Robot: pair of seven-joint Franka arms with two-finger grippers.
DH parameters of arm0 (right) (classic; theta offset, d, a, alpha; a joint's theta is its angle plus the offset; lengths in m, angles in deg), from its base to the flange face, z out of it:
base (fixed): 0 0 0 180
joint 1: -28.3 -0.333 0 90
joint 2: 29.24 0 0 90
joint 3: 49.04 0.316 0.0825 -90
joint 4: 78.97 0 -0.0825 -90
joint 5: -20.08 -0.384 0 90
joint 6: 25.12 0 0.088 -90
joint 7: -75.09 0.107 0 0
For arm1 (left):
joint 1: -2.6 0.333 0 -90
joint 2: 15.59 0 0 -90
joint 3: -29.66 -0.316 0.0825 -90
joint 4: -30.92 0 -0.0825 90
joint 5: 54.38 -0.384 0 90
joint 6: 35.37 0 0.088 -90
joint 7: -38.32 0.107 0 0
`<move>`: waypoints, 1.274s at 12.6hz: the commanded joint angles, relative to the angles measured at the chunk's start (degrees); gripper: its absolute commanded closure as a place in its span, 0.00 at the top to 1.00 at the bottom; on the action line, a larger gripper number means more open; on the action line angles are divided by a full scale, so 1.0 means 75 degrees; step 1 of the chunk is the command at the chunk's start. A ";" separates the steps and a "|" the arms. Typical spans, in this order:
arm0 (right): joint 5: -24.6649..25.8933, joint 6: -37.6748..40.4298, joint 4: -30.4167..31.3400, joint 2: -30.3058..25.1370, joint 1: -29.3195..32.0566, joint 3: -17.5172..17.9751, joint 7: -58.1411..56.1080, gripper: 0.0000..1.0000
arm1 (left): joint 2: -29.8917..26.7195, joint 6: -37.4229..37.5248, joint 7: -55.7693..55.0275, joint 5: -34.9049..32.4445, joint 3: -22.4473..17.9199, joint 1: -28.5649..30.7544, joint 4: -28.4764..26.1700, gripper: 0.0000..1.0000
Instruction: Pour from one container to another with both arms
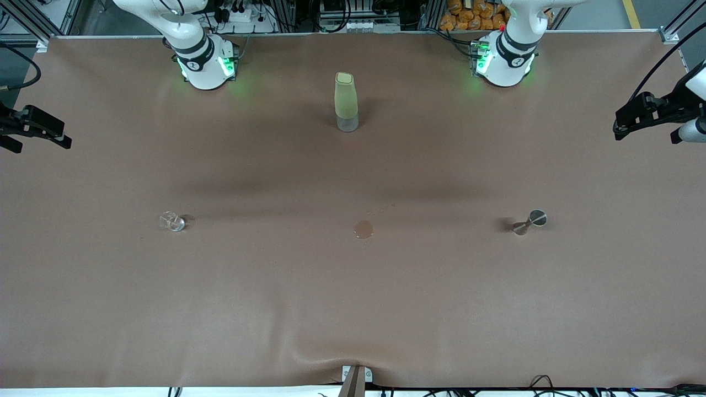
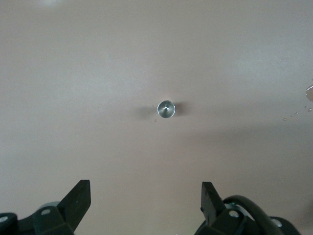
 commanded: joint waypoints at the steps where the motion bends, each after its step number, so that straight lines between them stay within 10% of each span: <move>1: 0.0162 0.0026 -0.0014 -0.0048 -0.0118 -0.0065 0.0072 1.00 | -0.0073 -0.0007 0.0146 0.0151 0.0003 0.0074 0.0020 1.00; 16: 0.0174 0.0038 -0.0084 0.0057 0.0011 -0.0088 0.0119 1.00 | -0.0085 -0.0112 0.0892 0.1015 -0.0068 0.0611 -0.0214 1.00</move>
